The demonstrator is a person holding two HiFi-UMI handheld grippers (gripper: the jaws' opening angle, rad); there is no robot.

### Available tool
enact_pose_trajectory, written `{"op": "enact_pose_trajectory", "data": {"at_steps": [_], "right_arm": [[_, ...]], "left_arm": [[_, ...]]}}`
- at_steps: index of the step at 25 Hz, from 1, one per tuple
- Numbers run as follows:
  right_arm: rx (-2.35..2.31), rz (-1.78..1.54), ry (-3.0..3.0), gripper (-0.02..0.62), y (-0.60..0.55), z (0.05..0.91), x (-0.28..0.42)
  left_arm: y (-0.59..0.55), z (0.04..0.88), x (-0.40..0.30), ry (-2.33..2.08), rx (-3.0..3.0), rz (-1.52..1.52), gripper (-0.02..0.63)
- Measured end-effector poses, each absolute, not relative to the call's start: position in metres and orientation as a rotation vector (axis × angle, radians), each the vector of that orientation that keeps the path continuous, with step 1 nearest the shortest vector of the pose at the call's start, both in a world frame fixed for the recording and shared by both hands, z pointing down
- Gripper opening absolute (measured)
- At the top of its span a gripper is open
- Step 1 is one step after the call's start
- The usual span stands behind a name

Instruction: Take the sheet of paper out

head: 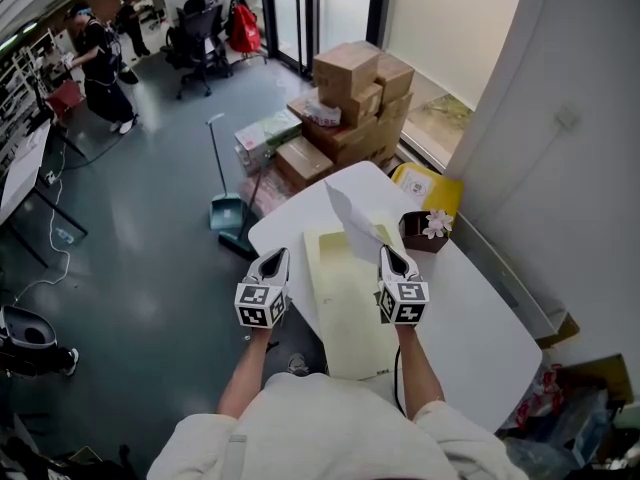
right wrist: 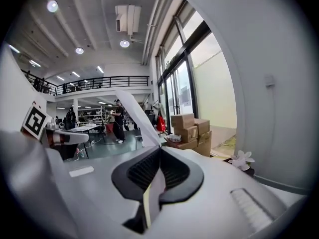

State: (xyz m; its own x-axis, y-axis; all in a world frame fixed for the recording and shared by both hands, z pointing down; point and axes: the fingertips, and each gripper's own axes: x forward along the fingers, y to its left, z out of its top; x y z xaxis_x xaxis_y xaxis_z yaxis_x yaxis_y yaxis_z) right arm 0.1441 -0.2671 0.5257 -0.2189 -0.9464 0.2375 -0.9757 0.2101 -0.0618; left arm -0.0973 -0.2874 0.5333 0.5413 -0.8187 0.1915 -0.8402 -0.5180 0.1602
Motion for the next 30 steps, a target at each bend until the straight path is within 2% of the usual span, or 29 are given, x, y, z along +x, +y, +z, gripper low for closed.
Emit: {"op": "enact_pose_trajectory", "data": {"at_steps": [30], "right_arm": [[1.83,0.259,-2.322,0.008,-0.287,0.523,0.136]], "left_arm": [[-0.299,0.539,-0.1,-1.402,2.535,0.15,0.002]]}}
